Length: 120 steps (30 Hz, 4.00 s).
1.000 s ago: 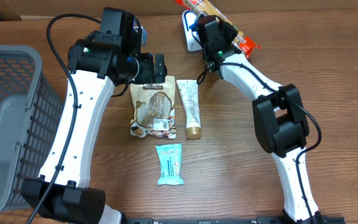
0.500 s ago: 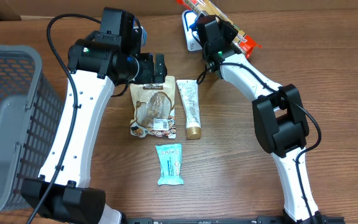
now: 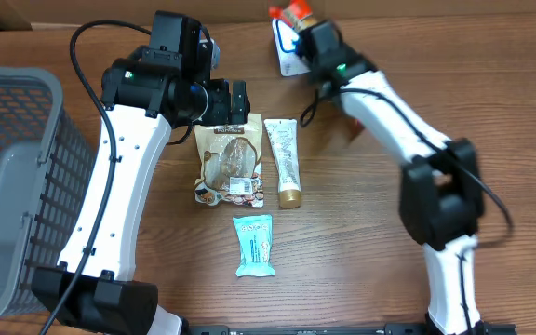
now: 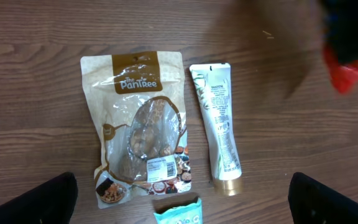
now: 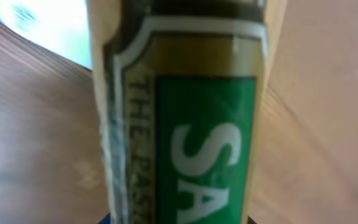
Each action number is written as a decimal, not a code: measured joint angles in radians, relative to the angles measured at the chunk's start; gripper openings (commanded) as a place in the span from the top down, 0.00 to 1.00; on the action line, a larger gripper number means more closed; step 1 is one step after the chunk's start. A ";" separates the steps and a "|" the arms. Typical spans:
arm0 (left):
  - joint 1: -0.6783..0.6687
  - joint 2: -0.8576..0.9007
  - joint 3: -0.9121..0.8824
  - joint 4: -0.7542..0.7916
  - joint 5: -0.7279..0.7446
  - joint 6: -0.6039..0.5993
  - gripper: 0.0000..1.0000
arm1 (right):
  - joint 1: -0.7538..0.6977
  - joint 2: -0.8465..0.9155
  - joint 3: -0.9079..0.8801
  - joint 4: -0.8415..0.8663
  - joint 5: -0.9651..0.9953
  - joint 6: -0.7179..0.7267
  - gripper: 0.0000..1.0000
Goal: Scan the item barcode
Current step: 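Carry the pasta packet to the white scanner and hold it there, then move the pasta packet right and release it on the table, then reach the right gripper to the white tube and grasp it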
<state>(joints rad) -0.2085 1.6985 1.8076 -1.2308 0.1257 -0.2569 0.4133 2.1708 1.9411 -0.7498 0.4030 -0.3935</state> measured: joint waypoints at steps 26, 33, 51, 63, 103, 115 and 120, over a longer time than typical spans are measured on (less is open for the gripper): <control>0.000 0.000 0.000 0.000 0.000 0.000 0.01 | -0.694 -0.338 -0.639 0.006 -0.389 1.326 0.91; 0.000 0.000 0.000 0.000 0.000 0.000 0.00 | -0.719 -0.340 -0.706 0.053 -0.349 1.312 0.00; 0.000 0.000 0.000 0.000 0.000 0.000 0.00 | -0.608 -0.518 -0.420 -0.237 -0.670 0.782 0.00; 0.000 0.000 0.000 0.000 0.000 0.000 0.01 | -0.173 -0.497 -0.462 -0.169 -0.781 0.711 0.00; 0.000 0.000 0.000 0.000 0.000 0.000 0.01 | 0.341 -0.110 -0.472 0.005 -0.172 0.522 0.21; 0.000 0.000 0.000 0.000 0.000 0.000 0.00 | 0.321 -0.084 -0.472 -0.029 -0.169 0.538 0.32; 0.000 0.000 0.000 0.000 0.000 0.000 0.00 | 0.254 -0.084 -0.472 -0.111 -0.131 0.542 0.19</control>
<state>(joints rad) -0.2085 1.6985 1.8076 -1.2308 0.1261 -0.2569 0.6678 2.0865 1.4693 -0.8608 0.2722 0.1486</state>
